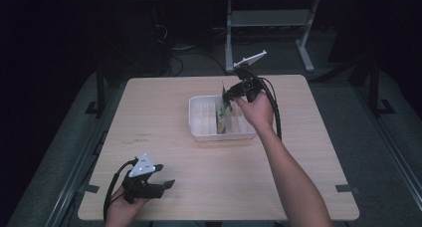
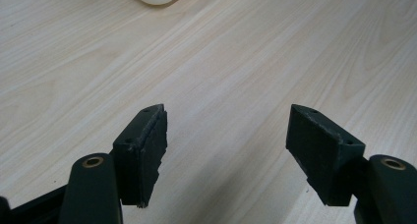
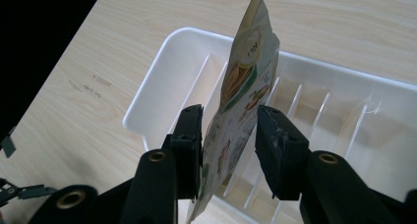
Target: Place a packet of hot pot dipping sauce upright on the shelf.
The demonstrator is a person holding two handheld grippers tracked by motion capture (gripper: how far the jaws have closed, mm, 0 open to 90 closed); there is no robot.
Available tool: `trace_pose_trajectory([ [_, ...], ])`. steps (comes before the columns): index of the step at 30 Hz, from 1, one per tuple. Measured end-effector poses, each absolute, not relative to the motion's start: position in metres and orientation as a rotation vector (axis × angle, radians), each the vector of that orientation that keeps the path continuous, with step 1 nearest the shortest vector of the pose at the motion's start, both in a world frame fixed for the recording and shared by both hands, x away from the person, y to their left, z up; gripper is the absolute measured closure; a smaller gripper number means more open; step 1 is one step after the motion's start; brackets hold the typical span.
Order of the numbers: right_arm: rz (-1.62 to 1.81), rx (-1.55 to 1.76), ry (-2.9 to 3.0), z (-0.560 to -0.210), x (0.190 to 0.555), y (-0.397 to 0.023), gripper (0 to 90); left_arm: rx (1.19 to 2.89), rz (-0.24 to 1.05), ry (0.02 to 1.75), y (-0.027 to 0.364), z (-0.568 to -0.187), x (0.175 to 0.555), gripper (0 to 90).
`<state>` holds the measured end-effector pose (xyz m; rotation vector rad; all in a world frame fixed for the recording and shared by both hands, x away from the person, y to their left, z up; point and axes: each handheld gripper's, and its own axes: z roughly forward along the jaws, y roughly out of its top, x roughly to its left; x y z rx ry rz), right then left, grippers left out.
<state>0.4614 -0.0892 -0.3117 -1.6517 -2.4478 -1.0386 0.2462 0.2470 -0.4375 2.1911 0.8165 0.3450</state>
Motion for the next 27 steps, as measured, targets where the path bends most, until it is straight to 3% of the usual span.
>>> trace_pose_trajectory([
  [27,-1.160,-1.537,-2.442,-0.304,0.429,-0.131,53.5,2.187,0.357,0.840,0.248,-0.438,0.247,30.9],
])
